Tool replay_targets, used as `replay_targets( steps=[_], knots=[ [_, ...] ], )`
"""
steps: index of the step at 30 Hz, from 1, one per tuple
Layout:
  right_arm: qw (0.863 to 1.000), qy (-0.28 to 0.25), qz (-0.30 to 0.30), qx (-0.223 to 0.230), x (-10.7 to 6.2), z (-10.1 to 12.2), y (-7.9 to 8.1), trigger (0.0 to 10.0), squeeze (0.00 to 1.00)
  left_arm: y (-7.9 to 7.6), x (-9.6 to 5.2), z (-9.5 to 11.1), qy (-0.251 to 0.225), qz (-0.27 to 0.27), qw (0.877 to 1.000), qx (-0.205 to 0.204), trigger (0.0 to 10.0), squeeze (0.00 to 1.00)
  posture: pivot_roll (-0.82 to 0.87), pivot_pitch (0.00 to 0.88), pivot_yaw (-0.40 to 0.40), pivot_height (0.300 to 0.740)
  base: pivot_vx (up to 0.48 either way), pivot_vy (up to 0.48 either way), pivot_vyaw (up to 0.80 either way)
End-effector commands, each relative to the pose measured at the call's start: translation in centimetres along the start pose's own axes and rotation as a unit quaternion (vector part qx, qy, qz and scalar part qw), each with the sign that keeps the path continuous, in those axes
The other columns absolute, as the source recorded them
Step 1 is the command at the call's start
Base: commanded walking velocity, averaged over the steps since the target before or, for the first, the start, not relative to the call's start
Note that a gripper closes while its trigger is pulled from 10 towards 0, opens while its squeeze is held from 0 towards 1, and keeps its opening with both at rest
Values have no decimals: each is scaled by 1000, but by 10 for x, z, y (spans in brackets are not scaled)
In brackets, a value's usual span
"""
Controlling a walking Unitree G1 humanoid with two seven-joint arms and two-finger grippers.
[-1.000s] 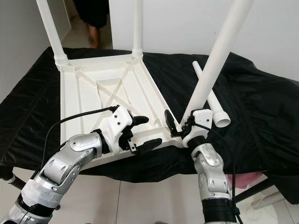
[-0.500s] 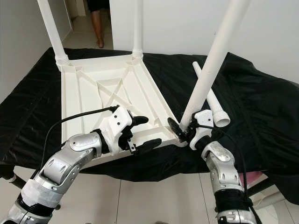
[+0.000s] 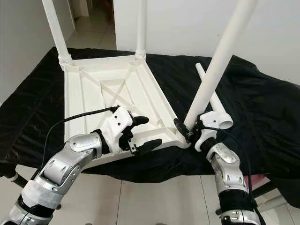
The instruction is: Building children table
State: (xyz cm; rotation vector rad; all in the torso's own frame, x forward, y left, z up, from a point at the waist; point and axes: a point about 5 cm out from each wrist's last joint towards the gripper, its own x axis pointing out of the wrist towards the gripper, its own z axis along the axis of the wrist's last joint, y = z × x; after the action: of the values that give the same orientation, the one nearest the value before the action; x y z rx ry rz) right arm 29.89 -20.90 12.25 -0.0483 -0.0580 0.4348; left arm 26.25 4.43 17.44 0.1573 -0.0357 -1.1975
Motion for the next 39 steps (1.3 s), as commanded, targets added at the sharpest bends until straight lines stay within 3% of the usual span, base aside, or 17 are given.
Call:
replay_targets(
  steps=[1,8,10,11,14,17,21,29,35,36,37,38,39],
  knots=[
    [999,26,-27,5,-2,-10,2,10000,0,3,0,-2,0,17,1000,2,10000,0,-45,0,-51,740,0,0,0],
    [998,30,-54,4,-2,-12,3,10000,0,2,1,-2,0,17,1000,3,10000,0,-44,0,-52,740,0,0,0],
    [993,34,-117,2,-1,-13,9,10000,0,5,1,-2,0,17,1000,5,10000,0,-44,0,-52,740,0,0,0],
    [993,34,-117,2,-1,-13,9,10000,0,5,1,-2,0,17,1000,5,10000,0,-44,0,-52,740,0,0,0],
    [978,41,-204,25,-2,-18,18,10000,0,5,1,-2,1,16,1000,6,10000,0,-47,0,-53,740,0,0,0],
    [969,45,-241,37,-3,-21,23,10000,0,5,1,-2,1,16,1000,6,10000,0,-44,0,-52,740,0,0,0],
    [937,42,-337,78,-4,-27,48,10000,0,2,-1,-2,4,10,1000,3,10000,0,-38,0,-44,740,0,0,0],
    [934,38,-342,98,-1,-24,59,10000,0,2,-3,-4,9,10,1000,5,10000,0,-24,0,-44,740,0,0,0],
    [933,39,-345,97,0,-24,59,10000,0,4,-4,-3,10,14,1000,8,10000,0,-15,0,-46,740,0,0,0],
    [933,37,-345,95,1,-23,58,10000,502,6,-4,-3,10,17,1000,10,10000,0,-11,0,-45,740,0,0,0],
    [933,37,-345,95,1,-23,58,10000,502,6,-4,-3,10,17,1000,10,10000,0,-11,0,-45,740,0,0,0],
    [938,30,-332,93,2,-22,57,10000,1000,7,-5,-3,10,21,1000,11,10000,0,-10,0,-39,740,0,0,0],
    [938,30,-332,93,2,-22,57,10000,1000,7,-5,-3,10,21,1000,11,10000,0,-10,0,-39,740,0,0,0]
  ],
)
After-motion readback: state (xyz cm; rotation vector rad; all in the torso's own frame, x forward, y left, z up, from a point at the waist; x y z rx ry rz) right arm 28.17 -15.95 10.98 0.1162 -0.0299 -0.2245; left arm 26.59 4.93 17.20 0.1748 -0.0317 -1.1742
